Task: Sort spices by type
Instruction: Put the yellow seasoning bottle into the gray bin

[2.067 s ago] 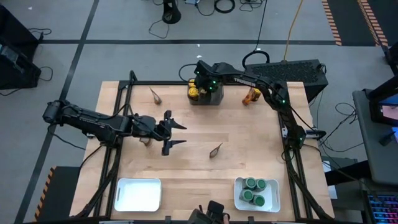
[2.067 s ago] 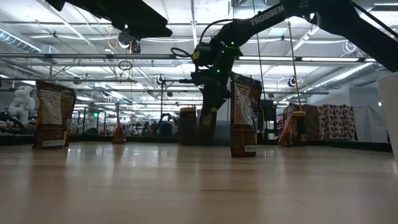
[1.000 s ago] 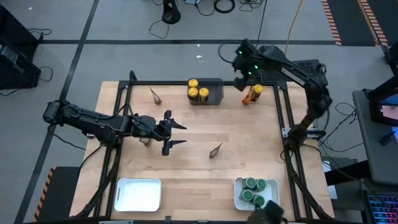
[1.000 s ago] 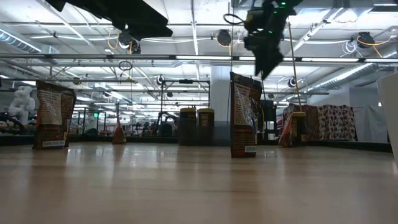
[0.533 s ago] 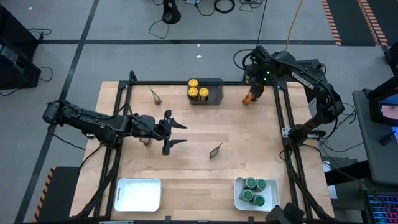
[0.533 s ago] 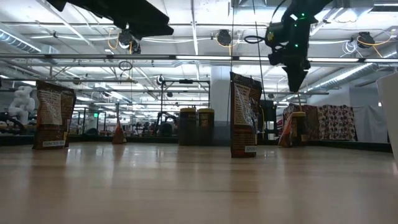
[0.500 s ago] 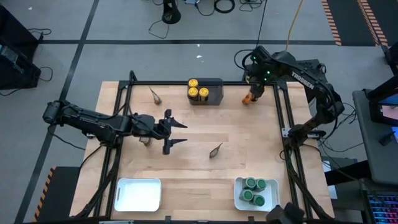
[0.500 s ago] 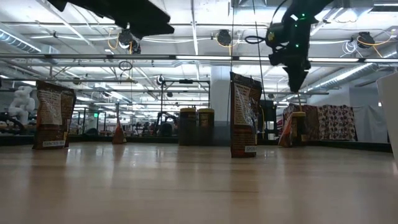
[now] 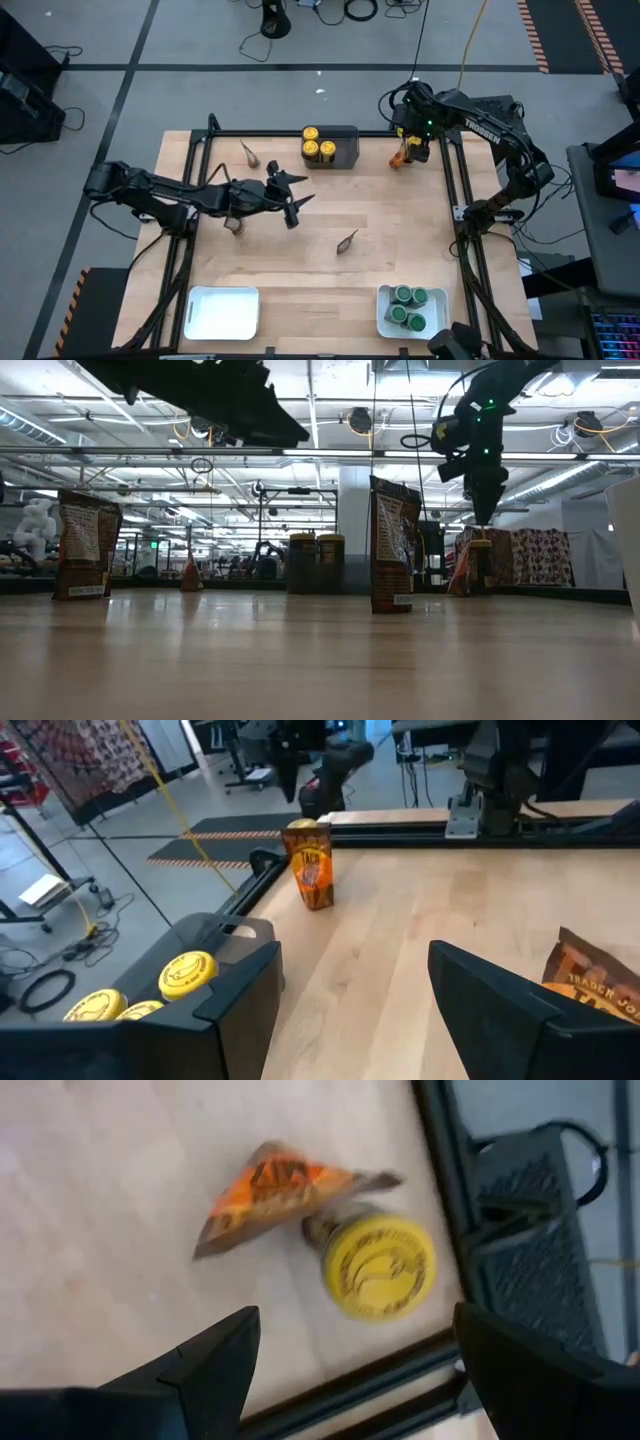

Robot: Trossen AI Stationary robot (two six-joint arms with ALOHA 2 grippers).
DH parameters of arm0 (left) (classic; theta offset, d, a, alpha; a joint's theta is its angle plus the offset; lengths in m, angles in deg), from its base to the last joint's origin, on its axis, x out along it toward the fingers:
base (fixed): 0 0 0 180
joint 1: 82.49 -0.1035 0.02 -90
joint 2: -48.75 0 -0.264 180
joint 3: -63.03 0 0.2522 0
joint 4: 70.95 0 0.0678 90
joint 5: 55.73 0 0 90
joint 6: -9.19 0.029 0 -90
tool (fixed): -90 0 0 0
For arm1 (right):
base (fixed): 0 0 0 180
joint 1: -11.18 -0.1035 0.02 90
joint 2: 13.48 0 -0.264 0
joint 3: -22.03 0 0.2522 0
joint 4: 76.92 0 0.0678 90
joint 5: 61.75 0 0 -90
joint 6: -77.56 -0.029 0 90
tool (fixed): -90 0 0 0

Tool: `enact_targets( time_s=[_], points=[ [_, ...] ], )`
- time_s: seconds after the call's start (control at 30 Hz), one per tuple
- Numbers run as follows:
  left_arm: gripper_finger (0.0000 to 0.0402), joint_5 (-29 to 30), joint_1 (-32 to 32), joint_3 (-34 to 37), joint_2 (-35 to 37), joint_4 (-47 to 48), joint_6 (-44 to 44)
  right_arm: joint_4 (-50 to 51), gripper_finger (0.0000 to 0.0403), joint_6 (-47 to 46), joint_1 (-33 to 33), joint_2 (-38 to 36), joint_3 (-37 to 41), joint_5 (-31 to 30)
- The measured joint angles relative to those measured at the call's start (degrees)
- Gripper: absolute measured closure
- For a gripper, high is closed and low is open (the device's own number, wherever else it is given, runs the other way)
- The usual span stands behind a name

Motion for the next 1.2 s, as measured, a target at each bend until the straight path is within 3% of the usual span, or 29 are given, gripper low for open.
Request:
enact_targets(
  time_s=[0.37,1.2],
  points=[
    [0.0147,-2.3,-0.5,0.0,0.6,1.2,0.7,-6.3,0.0089,5.8,0.0,0.0,4.1,-0.1],
    [0.0147,-2.3,-0.5,0.0,0.6,1.2,1.6,-16.1,0.0089,7.7,0.1,0.0,11.6,-2.8]
  ],
)
